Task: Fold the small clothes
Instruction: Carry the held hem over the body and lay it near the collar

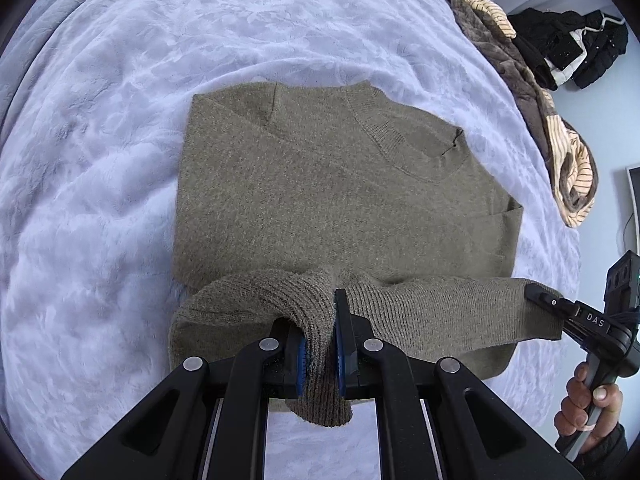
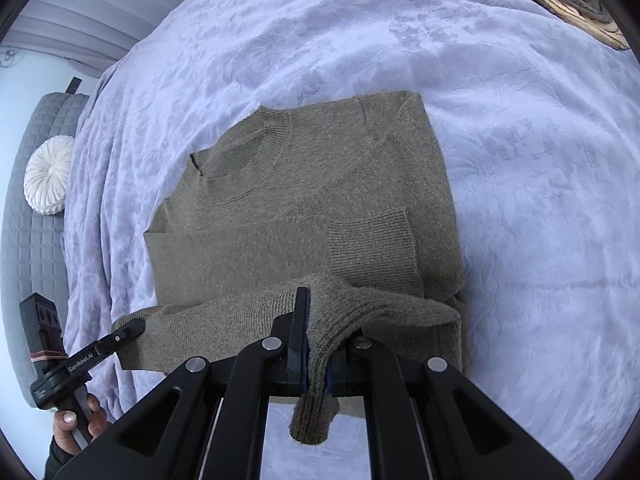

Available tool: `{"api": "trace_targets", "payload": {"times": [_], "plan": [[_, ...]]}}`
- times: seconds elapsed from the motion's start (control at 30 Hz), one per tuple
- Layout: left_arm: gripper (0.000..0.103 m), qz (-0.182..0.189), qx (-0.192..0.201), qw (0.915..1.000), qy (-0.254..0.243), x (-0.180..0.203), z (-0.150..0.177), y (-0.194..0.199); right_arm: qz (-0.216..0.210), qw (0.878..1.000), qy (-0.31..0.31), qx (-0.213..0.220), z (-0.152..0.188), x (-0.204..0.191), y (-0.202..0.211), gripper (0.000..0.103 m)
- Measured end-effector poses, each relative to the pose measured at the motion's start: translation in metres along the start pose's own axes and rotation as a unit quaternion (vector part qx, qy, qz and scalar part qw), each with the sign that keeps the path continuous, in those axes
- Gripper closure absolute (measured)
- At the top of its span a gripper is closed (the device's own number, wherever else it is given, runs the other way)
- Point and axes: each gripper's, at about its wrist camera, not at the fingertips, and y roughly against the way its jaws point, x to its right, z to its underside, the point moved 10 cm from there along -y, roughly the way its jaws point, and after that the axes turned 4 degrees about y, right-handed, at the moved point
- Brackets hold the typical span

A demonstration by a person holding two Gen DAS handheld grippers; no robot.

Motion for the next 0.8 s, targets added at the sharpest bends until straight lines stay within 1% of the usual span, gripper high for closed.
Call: {"api": "trace_targets", "payload": {"times": [0.2, 0.33, 0.43, 0.53, 0.63, 0.8], "plan": [[0.091, -0.009, -0.004, 0.9999, -0.012, 0.004, -0.005, -0.011, 0.006, 1.000, 0.001, -0.008, -0.004, 0.004, -0.012, 0.097], [0.091, -0.014, 0.003, 0.9995, -0.029, 0.008, -0.011, -0.009, 0.016, 1.000, 0.022, -0.005, -0.005, 0.000, -0.011, 0.097], [0.091, -0.021, 0.008, 0.9989, -0.040, 0.009, -0.019, -0.013, 0.027, 0.998, 0.049, -0.005, -0.007, -0.004, -0.012, 0.097], [0.091, -0.021, 0.014, 0.9987, -0.044, 0.010, -0.030, -0.015, 0.035, 0.997, 0.069, 0.000, -0.015, -0.007, -0.013, 0.097], [0.091, -0.016, 0.025, 0.9985, -0.046, 0.013, -0.038, -0.013, 0.033, 0.997, 0.076, 0.009, -0.025, -0.009, -0.013, 0.097], [0.091, -0.017, 0.025, 0.9988, -0.038, 0.011, -0.041, -0.017, 0.039, 0.996, 0.078, 0.009, -0.032, -0.006, -0.017, 0.097]]}}
